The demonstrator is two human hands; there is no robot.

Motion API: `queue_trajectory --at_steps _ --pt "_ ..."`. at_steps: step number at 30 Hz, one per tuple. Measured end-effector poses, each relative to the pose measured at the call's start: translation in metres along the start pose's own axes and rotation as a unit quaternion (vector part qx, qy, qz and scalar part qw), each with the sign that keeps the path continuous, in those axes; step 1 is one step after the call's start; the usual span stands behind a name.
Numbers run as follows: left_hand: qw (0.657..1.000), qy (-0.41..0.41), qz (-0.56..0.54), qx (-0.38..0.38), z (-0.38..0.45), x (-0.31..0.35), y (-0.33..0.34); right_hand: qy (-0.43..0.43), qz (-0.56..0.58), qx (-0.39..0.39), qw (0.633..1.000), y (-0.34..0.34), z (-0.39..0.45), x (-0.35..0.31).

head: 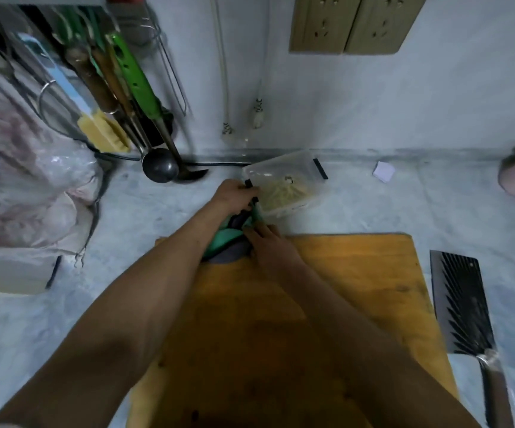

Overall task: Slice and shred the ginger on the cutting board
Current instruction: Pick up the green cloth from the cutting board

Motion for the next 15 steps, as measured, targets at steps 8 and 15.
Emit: queue_trajectory --at_steps 8,15 --pt "0.968 0.013 -0.247 0.034 -0.004 -0.008 -0.04 0.154 0.026 0.062 0.986 -0.006 0.02 0.005" --pt "0.967 0.015 -0.242 0.074 -0.01 -0.015 -0.058 0.114 -0.047 0.066 0.99 -0.003 0.029 0.019"
Point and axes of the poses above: each hand's wrist, its own z-axis towards the middle knuckle, its own y-axis out of the palm, x = y × z, the point moved 2 cm from there along z, towards the middle knuckle, and after that the axes turned 4 degrees about -x, right-handed, at the moved point
